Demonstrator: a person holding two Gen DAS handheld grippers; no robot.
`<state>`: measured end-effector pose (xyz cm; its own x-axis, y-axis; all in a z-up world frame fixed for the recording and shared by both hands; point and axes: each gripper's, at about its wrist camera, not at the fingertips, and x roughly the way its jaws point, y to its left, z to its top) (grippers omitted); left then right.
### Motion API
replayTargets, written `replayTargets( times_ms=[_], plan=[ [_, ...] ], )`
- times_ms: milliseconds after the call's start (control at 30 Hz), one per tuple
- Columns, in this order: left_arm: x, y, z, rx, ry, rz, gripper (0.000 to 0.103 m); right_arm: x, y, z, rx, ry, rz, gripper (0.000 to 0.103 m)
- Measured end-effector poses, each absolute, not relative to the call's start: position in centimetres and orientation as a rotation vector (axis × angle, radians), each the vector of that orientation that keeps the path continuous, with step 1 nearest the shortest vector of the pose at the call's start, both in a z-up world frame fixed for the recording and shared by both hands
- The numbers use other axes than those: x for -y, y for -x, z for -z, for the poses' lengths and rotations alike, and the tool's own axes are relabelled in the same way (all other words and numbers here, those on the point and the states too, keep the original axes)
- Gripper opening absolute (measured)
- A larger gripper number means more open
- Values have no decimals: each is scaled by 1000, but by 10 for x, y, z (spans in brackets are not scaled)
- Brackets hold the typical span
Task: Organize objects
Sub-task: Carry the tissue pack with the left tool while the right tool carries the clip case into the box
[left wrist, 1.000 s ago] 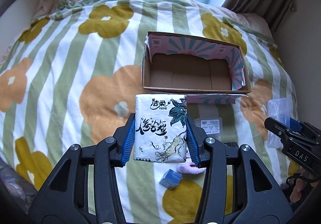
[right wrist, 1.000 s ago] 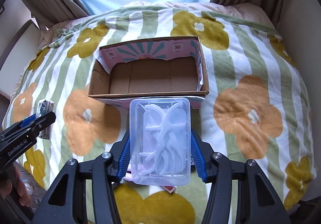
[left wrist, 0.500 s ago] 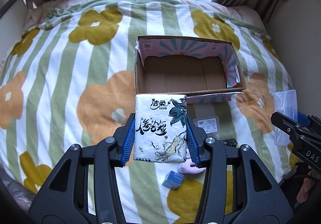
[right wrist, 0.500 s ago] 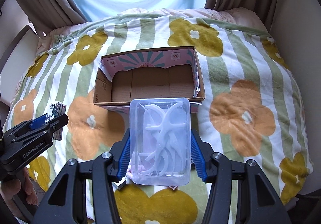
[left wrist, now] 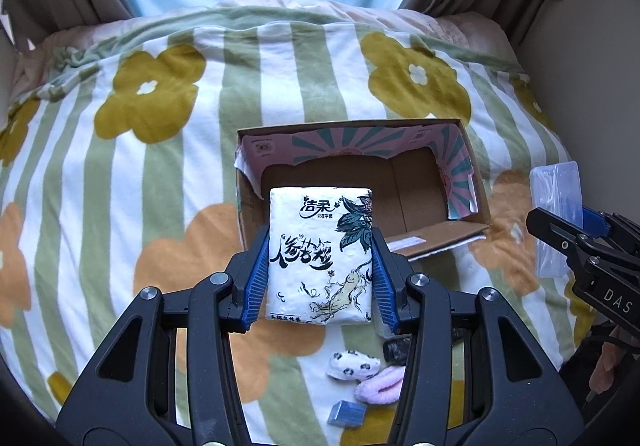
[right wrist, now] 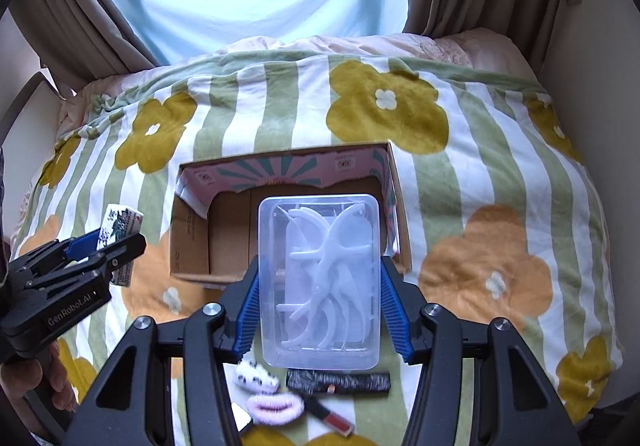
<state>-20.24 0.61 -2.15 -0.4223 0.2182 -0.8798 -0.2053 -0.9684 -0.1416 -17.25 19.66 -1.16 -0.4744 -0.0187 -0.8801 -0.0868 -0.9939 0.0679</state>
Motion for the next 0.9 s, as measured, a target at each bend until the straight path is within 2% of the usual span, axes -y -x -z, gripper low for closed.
replayTargets(
  times_ms=[467, 700, 900],
  plan=[
    [-29, 305, 121, 9, 1663, -2368, 42, -209, 283, 101, -112, 1778, -2584, 50],
    [-40, 330, 178, 7, 1762, -2305, 42, -212, 307, 158, -64, 1897, -2540, 50],
    [-49, 339, 198, -39, 1795, -2288, 42, -217, 309, 189, -63, 1966, -2518, 50]
  ],
)
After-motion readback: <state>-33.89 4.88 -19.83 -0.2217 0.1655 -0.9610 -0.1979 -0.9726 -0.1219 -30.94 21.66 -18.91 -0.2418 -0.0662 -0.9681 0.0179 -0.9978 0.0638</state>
